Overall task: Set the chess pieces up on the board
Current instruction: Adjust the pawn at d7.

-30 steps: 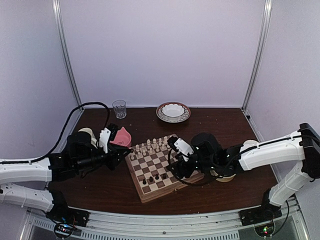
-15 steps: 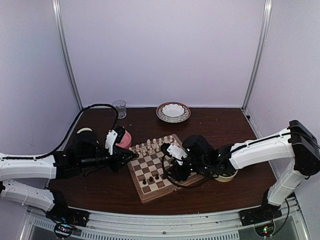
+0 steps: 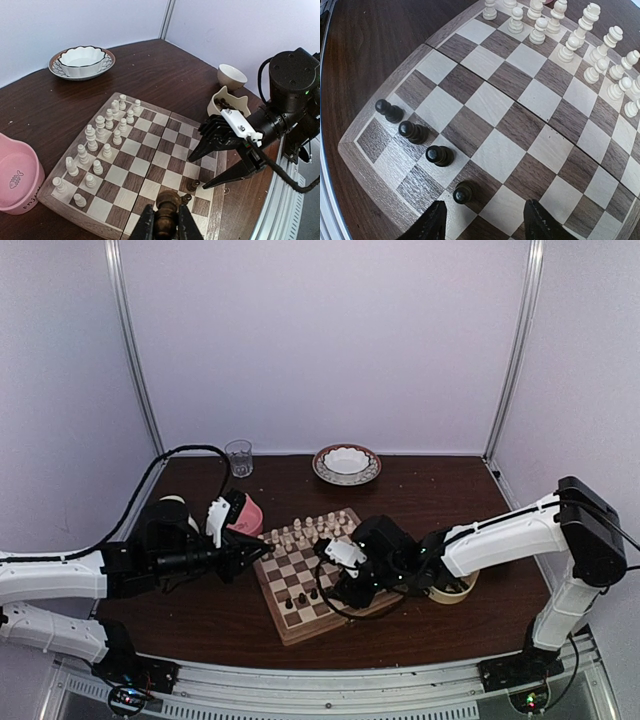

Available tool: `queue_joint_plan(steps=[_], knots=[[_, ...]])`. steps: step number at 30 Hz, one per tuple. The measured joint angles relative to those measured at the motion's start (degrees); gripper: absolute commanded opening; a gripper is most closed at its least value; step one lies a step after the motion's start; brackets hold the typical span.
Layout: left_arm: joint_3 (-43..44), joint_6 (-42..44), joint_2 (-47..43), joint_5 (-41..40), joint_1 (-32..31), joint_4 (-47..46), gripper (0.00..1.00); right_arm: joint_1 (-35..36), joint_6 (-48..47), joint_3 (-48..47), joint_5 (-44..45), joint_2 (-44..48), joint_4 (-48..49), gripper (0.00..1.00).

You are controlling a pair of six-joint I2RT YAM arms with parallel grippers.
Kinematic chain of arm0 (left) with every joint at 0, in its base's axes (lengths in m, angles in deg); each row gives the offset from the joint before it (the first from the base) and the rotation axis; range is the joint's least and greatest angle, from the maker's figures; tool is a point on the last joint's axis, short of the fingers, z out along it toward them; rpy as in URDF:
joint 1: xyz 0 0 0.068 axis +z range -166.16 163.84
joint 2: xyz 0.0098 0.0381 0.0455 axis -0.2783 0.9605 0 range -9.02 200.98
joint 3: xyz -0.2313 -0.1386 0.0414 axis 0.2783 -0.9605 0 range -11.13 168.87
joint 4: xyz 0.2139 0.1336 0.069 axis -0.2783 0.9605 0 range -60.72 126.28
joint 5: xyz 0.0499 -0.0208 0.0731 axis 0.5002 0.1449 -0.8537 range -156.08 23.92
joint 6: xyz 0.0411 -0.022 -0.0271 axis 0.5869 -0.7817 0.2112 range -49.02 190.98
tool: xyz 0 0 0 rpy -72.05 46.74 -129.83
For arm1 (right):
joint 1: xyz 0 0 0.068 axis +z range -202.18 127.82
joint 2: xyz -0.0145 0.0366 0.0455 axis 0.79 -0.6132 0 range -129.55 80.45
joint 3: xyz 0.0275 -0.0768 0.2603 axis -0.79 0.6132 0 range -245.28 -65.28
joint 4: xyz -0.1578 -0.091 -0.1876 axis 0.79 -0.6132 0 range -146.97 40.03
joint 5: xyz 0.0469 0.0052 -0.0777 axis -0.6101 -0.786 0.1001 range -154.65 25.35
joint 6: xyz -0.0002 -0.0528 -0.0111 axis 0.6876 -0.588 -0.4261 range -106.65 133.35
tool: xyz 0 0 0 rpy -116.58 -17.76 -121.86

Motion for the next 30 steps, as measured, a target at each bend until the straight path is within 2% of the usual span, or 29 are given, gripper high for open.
queue_joint_plan(steps=[8, 30], knots=[[0.0, 0.0, 0.1, 0.0, 0.0, 0.1, 0.0, 0.1, -0.5, -1.0, 0.1, -1.5, -1.0, 0.48], [0.0, 0.0, 0.6, 0.2, 0.0, 0.1, 0.0, 0.4, -0.7, -2.6, 0.6, -3.5, -1.7, 0.46]])
